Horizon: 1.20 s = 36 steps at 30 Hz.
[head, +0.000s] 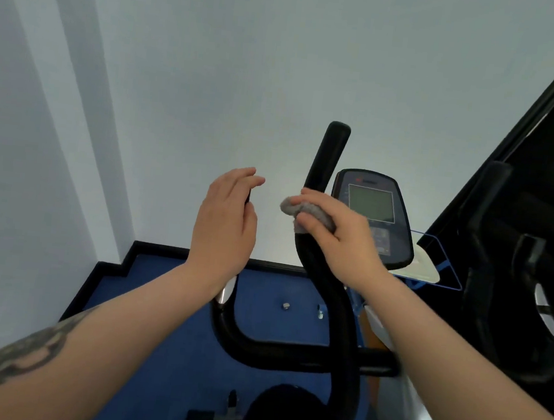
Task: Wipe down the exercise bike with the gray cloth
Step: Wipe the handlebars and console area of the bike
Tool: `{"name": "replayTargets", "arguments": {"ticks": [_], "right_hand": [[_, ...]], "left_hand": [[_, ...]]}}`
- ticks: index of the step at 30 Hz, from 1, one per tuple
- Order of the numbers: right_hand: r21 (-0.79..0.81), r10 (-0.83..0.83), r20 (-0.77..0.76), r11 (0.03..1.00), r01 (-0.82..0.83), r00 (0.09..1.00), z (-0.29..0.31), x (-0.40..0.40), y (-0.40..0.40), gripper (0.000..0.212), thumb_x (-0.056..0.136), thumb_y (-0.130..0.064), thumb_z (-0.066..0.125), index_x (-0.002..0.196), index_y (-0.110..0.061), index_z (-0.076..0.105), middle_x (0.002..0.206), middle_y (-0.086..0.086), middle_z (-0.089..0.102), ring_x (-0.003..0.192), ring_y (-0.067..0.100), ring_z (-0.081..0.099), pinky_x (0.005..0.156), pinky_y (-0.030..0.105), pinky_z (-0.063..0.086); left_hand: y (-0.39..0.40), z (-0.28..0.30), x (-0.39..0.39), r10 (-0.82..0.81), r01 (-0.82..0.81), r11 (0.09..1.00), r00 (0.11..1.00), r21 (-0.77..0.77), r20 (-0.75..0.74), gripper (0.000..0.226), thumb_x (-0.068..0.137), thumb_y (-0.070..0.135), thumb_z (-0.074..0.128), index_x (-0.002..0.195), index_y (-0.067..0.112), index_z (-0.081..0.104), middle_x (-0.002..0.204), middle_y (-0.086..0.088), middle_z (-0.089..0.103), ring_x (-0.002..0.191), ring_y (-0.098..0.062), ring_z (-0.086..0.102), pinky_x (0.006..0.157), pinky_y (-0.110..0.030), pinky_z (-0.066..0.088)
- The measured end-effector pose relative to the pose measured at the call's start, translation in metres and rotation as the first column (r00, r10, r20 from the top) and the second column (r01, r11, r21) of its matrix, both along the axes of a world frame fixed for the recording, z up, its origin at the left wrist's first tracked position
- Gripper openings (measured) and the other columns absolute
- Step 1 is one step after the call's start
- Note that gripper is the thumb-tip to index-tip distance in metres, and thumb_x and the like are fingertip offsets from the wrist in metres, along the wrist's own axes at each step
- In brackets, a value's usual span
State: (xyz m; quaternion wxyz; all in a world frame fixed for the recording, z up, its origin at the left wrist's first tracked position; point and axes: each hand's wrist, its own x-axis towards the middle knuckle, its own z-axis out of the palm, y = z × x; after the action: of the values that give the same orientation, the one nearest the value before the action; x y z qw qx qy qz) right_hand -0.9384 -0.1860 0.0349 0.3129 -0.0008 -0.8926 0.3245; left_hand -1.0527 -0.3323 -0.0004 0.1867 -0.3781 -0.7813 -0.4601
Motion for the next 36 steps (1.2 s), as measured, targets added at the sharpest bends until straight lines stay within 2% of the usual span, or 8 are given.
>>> {"name": "replayTargets", "arguments": {"ticks": [3,6,12,17,24,30,33,36], "right_hand": [[0.033,-0.121,-0.139,0.991,0.127,0.983,0.023,-0.016,0.004,0.022,0.091,-0.022,0.061,0.110,-0.028,0.071,0.098,-0.017,0.063,0.109,0.002,0.051,0.091,0.018,0.047],[0.158,-0.216,-0.068,0.962,0.225,0.974,0.013,-0.023,-0.012,0.023,0.089,-0.026,0.068,0.111,-0.024,0.072,0.097,-0.027,0.057,0.106,0.015,0.045,0.094,0.042,0.045],[0.075,-0.113,0.043,0.991,0.110,0.993,0.015,-0.010,0.002,0.021,0.091,-0.023,0.066,0.111,-0.026,0.072,0.102,-0.018,0.069,0.110,0.014,0.044,0.091,0.010,0.033],[0.155,-0.233,0.078,0.963,0.219,0.969,0.010,-0.017,-0.010,0.022,0.091,-0.029,0.065,0.111,-0.021,0.073,0.109,-0.013,0.049,0.109,0.017,0.042,0.091,0.022,0.035],[0.182,-0.011,0.299,0.982,-0.045,0.954,0.009,0.031,0.000,0.021,0.088,-0.037,0.066,0.107,-0.030,0.072,0.107,-0.012,0.051,0.107,0.013,0.047,0.097,0.024,0.036],[0.027,-0.194,0.154,0.981,0.193,0.969,-0.013,0.045,-0.028,0.017,0.089,-0.028,0.069,0.105,-0.023,0.072,0.102,-0.008,0.052,0.105,0.017,0.049,0.093,0.024,0.038],[0.118,-0.184,0.221,0.980,0.161,0.958,-0.027,0.089,-0.028,0.019,0.087,-0.041,0.066,0.103,-0.032,0.071,0.099,-0.016,0.049,0.101,0.012,0.048,0.089,0.025,0.039],[0.011,-0.178,0.251,0.983,0.182,0.951,-0.028,0.100,-0.028,0.015,0.088,-0.035,0.068,0.102,-0.033,0.071,0.097,-0.015,0.049,0.101,0.013,0.051,0.092,0.031,0.042]], "left_hand": [[0.001,0.000,-0.001,-0.011,0.011,1.000,1.000,-0.008,0.002,0.040,0.094,-0.001,0.044,0.130,0.013,0.056,0.141,0.001,0.048,0.133,-0.014,0.037,0.111,-0.019,0.026],[0.000,0.001,-0.002,0.001,-0.001,1.000,1.000,-0.006,-0.009,0.039,0.094,-0.001,0.044,0.130,0.012,0.056,0.141,0.000,0.049,0.133,-0.016,0.038,0.111,-0.022,0.028],[0.000,0.001,-0.002,0.001,-0.001,1.000,1.000,0.002,-0.019,0.039,0.094,-0.001,0.045,0.129,0.011,0.057,0.140,-0.001,0.050,0.132,-0.017,0.040,0.110,-0.022,0.029],[0.001,0.001,-0.001,0.006,-0.006,1.000,1.000,-0.013,-0.019,0.039,0.094,-0.001,0.044,0.129,0.013,0.056,0.140,0.001,0.050,0.132,-0.015,0.039,0.108,-0.019,0.028],[0.002,-0.001,-0.002,0.005,-0.004,1.000,0.999,0.008,-0.033,0.039,0.093,-0.001,0.043,0.128,0.011,0.057,0.138,-0.001,0.051,0.131,-0.016,0.040,0.108,-0.011,0.022],[0.000,0.000,-0.001,-0.004,0.004,1.000,1.000,0.006,-0.019,0.041,0.094,-0.001,0.041,0.130,0.011,0.056,0.140,-0.003,0.050,0.133,-0.017,0.039,0.108,-0.011,0.022],[0.000,-0.001,0.000,-0.020,0.020,1.000,1.000,0.012,-0.004,0.042,0.094,-0.002,0.040,0.131,0.010,0.055,0.141,-0.003,0.049,0.133,-0.017,0.038,0.109,-0.012,0.022],[0.000,-0.001,0.000,-0.026,0.026,1.000,1.000,0.016,0.012,0.043,0.094,-0.002,0.039,0.132,0.012,0.054,0.142,-0.002,0.048,0.134,-0.016,0.036,0.110,-0.013,0.022]]}}
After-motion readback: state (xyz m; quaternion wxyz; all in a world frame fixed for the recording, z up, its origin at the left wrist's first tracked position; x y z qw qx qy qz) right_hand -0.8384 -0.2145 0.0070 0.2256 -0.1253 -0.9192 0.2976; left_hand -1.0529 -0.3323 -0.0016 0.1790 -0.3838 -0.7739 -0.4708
